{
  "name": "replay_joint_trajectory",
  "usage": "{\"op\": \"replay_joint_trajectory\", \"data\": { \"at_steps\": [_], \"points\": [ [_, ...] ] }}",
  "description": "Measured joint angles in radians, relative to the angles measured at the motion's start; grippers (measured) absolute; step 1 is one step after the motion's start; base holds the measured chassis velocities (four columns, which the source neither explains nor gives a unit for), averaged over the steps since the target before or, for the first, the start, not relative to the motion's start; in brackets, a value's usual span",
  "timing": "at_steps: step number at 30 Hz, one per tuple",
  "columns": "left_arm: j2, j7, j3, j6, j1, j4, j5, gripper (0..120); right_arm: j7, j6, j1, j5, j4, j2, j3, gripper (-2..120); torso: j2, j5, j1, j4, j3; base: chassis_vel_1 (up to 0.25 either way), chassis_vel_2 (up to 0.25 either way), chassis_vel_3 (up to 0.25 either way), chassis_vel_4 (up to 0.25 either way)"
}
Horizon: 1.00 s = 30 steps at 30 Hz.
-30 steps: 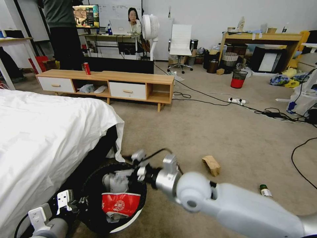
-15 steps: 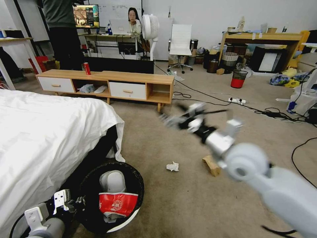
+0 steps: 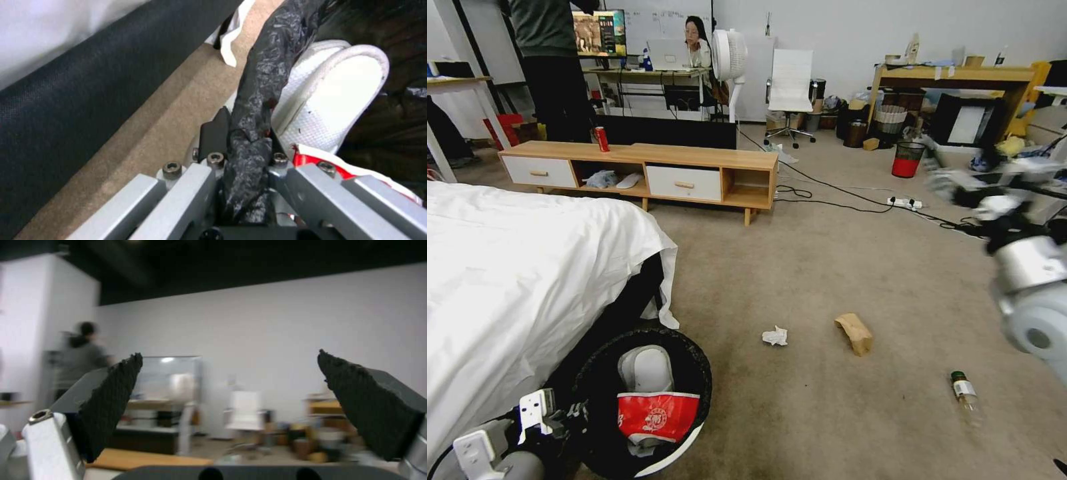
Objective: Pick up the trash bin and place the garbage on the floor into it.
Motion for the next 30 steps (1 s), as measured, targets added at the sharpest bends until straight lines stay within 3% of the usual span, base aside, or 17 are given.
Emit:
{"op": "replay_joint_trajectory", "data": {
  "at_steps": [1,3,7,17,30],
  "points": [
    [0.000,0.000,0.000,0.000,0.000,0.000,0.000,2,0.000,0.000,0.000,0.000,0.000,0.000,0.000,100,0.000,0.0000,0.000,0.0000,0.000,0.000,0.000,0.000,0.000],
    [-0.012,0.001,-0.003,0.000,-0.002,-0.003,0.001,2,-0.018,0.019,-0.155,-0.090,0.040,0.085,0.166,100,0.000,-0.0004,0.000,-0.0009,0.000,0.000,0.000,0.000,0.000],
    [-0.028,0.002,-0.005,0.000,-0.002,-0.005,0.003,2,-0.035,0.046,-0.251,-0.186,0.078,0.175,0.236,100,0.000,-0.0004,0.000,-0.0004,0.000,0.000,0.000,0.000,0.000],
    [-0.043,0.009,0.009,0.000,-0.002,-0.006,0.016,2,-0.064,0.131,-0.433,-0.341,0.138,0.343,0.248,100,0.000,-0.0003,0.000,-0.0004,0.000,0.000,0.000,0.000,0.000],
    [-0.060,0.025,0.023,0.000,-0.011,0.001,0.029,2,-0.067,0.165,-0.464,-0.413,0.129,0.442,0.186,100,0.000,-0.0004,0.000,-0.0003,0.000,0.000,0.000,0.000,0.000]
  ]
}}
